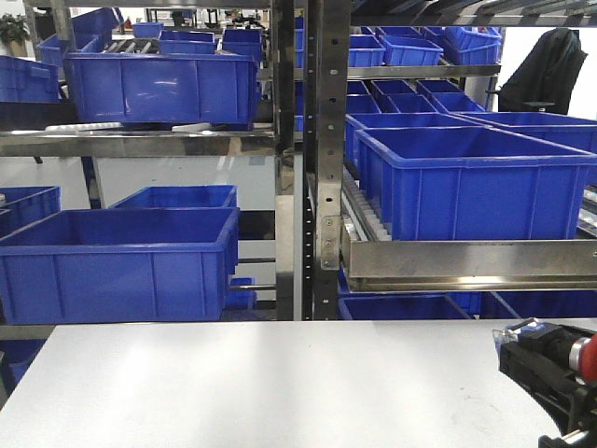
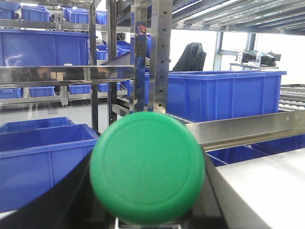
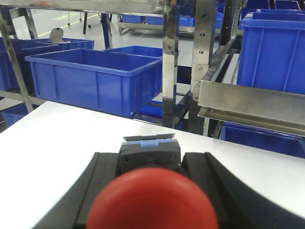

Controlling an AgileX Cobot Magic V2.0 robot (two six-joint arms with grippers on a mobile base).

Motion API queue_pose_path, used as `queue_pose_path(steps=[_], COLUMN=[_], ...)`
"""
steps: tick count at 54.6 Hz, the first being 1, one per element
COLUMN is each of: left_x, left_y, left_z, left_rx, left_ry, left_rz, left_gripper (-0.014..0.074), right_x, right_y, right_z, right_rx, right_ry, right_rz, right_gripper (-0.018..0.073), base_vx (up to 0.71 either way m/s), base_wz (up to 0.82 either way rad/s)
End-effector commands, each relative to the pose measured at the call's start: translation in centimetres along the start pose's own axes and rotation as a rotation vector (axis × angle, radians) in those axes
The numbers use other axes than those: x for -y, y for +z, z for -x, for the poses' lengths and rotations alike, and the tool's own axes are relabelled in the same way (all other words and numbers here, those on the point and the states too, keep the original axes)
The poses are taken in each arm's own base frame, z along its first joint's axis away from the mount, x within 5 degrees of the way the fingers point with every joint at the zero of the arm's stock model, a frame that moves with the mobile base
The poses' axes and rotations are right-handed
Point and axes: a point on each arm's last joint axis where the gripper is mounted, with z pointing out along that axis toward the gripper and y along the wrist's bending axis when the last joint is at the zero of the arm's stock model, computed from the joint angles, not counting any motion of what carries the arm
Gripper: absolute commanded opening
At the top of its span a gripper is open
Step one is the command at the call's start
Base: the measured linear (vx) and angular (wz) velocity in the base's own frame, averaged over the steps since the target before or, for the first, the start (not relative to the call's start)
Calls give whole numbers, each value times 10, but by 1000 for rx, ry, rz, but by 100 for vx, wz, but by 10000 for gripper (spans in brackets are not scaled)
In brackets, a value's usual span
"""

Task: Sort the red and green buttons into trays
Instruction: 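Drive the base holding both buttons to the green and red trays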

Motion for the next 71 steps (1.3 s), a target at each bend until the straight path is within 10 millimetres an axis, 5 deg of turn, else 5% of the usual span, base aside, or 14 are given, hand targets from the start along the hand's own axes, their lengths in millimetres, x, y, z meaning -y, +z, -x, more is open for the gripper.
queue_pose_path(steps=[1, 71], left_x=[4, 4], left_y=[-1, -1], left_z=[11, 11], left_rx=[42, 42], left_ry=[-23, -23], left_rz=[-30, -30], left_gripper=[21, 21], right_x=[1, 1], right_y=[-6, -6], right_z=[19, 19], right_rx=[131, 129], right_ry=[-10, -11], right_rz=[-16, -15], right_gripper=[-9, -9], base_vx=[-16, -15], base_wz=[7, 29])
